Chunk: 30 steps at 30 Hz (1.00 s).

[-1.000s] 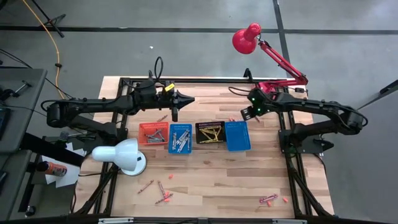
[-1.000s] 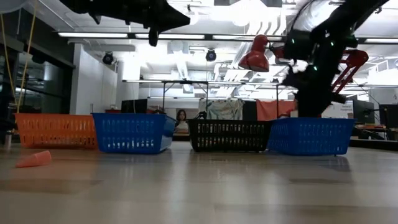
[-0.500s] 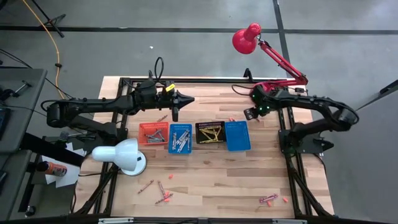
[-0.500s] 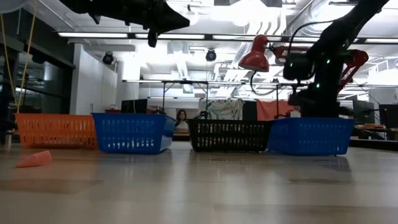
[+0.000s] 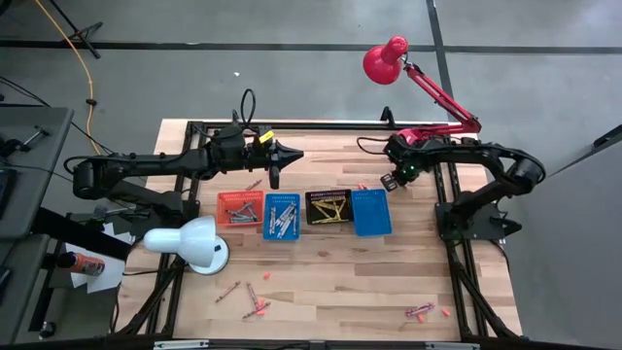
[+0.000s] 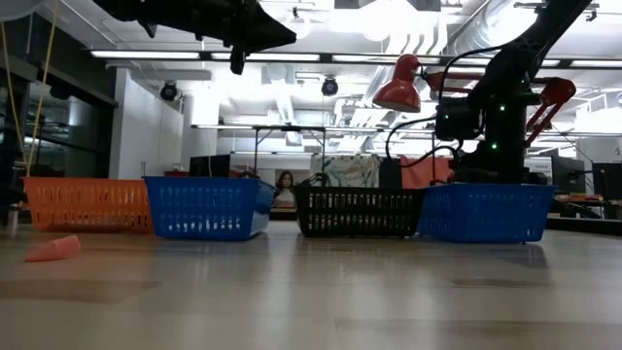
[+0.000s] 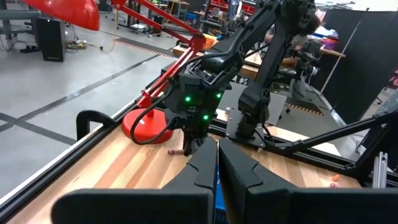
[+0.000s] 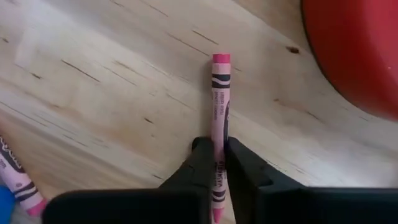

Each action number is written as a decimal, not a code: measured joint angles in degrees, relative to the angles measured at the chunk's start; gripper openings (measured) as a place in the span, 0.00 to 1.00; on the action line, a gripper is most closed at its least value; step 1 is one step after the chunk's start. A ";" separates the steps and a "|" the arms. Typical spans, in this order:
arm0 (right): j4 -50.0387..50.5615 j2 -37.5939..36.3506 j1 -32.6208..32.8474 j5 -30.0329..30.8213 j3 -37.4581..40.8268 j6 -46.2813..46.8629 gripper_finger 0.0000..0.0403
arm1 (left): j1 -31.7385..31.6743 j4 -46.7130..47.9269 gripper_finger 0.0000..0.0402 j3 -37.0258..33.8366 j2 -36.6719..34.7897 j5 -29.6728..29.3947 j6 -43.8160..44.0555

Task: Sort crayons
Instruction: Put the pink crayon into the right blue bin

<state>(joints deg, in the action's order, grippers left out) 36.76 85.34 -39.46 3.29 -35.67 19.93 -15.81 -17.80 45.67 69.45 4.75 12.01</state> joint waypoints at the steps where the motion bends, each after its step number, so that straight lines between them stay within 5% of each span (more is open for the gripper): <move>1: 0.20 -0.36 -0.02 -0.10 0.07 -0.52 0.04 | 0.00 0.00 0.01 0.00 0.00 0.00 -0.02; 9: 2.33 -5.73 1.22 -2.73 1.10 0.64 0.01 | 0.00 0.02 0.01 0.00 -0.06 -0.02 -0.11; 17: 0.09 -20.07 6.75 -8.48 1.24 4.27 0.00 | -0.94 0.11 0.01 0.04 -3.18 -0.03 -1.41; 24: -20.66 -32.57 13.07 -12.09 1.13 4.53 0.00 | -3.34 -0.21 0.01 0.11 -7.70 -0.17 -2.64; 30: -45.79 -35.61 17.53 -14.35 0.98 -1.80 0.00 | -4.87 -0.10 0.01 0.09 -9.49 -0.15 -2.64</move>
<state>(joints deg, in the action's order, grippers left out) -9.02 49.72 -21.93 -11.06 -34.70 18.12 -20.69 -17.90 45.76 59.96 4.60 9.37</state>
